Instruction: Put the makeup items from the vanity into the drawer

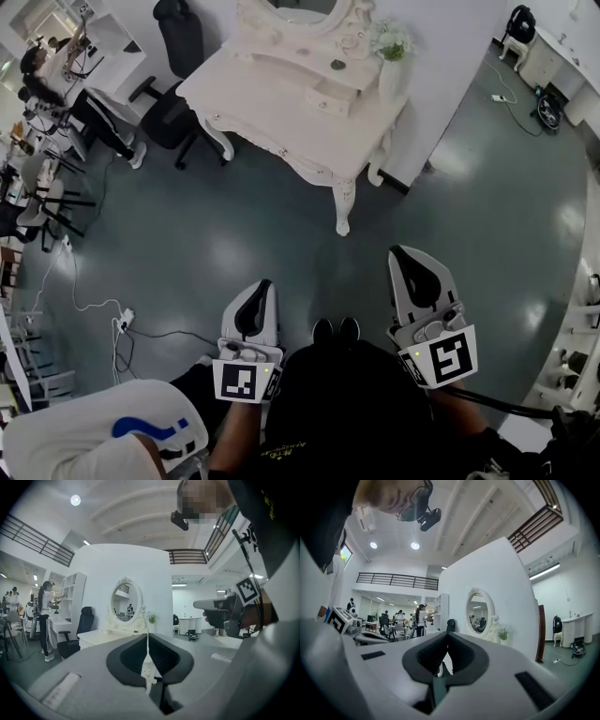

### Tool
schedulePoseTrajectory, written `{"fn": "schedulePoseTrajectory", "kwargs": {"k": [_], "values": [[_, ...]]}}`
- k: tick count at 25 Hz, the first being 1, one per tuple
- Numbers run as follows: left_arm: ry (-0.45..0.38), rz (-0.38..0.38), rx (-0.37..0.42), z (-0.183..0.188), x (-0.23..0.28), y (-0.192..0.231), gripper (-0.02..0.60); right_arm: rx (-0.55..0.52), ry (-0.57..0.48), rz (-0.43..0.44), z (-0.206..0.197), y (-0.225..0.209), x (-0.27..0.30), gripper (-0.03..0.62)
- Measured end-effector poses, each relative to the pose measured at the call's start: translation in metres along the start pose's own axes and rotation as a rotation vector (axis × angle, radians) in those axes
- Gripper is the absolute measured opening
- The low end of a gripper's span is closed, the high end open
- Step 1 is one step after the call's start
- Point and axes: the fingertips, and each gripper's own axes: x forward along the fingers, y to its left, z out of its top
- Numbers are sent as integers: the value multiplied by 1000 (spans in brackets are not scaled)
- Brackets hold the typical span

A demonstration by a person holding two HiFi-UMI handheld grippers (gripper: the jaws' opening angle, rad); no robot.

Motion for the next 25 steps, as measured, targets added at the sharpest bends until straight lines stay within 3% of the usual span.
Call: {"fn": "schedulePoseTrajectory", "kwargs": {"k": [4,6,8,10,14,18,25], "values": [[30,0,-5,-7,13,-7,23,-2,-27,26,2,-13,5,6],[43,8,-4,-9,19,-7,23,6,-45,47,5,-16,9,42],[55,14,-6,-11,25,-5,23,20,-63,64,7,-18,14,224],[51,16,-6,-12,32,-1,22,42,-87,48,9,-25,20,338],[66,14,-18,-17,49,14,23,82,-134,-5,11,-43,39,364],[39,-12,-32,-20,83,40,23,55,-129,-11,5,-53,79,373],[47,-40,-48,-18,154,117,23,16,-135,-64,10,-72,180,374]]}}
